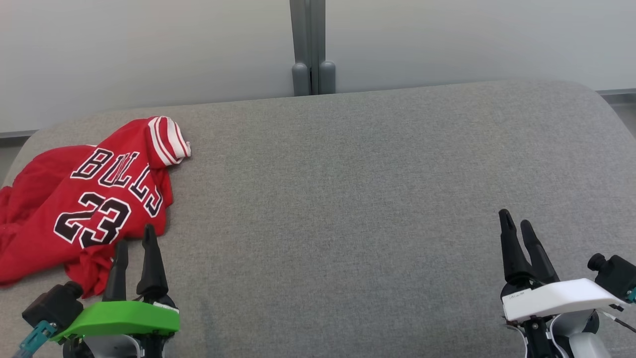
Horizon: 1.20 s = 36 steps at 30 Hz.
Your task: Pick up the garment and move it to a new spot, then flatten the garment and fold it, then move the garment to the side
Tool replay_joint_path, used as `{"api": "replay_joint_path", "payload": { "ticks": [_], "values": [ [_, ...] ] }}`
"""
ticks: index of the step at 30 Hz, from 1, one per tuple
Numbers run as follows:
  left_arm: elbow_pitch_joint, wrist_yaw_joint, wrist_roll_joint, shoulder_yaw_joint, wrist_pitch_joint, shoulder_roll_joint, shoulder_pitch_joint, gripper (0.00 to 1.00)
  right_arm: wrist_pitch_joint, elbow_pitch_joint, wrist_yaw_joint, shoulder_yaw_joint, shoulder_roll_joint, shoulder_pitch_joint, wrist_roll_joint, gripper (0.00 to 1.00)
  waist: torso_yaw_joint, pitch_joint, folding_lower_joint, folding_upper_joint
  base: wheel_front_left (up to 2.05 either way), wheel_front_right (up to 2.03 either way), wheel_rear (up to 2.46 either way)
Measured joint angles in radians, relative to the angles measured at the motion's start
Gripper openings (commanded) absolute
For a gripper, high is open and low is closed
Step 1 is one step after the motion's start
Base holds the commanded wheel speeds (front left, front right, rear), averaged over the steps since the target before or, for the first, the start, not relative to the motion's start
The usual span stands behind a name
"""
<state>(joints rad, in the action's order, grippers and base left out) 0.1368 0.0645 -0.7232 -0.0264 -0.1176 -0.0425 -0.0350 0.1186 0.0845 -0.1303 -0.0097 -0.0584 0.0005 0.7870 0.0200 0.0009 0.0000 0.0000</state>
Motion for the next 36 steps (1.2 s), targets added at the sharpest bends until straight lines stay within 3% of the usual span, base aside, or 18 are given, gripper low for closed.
{"api": "replay_joint_path", "payload": {
  "ticks": [17, 36],
  "values": [
    [-0.005, -0.007, 0.233, 0.031, -0.045, -0.013, 0.018, 1.00, 0.043, -0.008, 0.000, 0.024, -0.019, 0.017, -0.201, 1.00, 0.009, -0.004, 0.0000, 0.0000, 0.00, 0.00, 0.00],
    [-0.017, -0.024, 0.413, 0.057, -0.088, -0.022, 0.029, 1.00, 0.086, -0.032, 0.000, 0.044, -0.038, 0.035, -0.393, 1.00, 0.019, -0.011, 0.0000, 0.0000, 0.00, 0.00, 0.00]
  ]
}}
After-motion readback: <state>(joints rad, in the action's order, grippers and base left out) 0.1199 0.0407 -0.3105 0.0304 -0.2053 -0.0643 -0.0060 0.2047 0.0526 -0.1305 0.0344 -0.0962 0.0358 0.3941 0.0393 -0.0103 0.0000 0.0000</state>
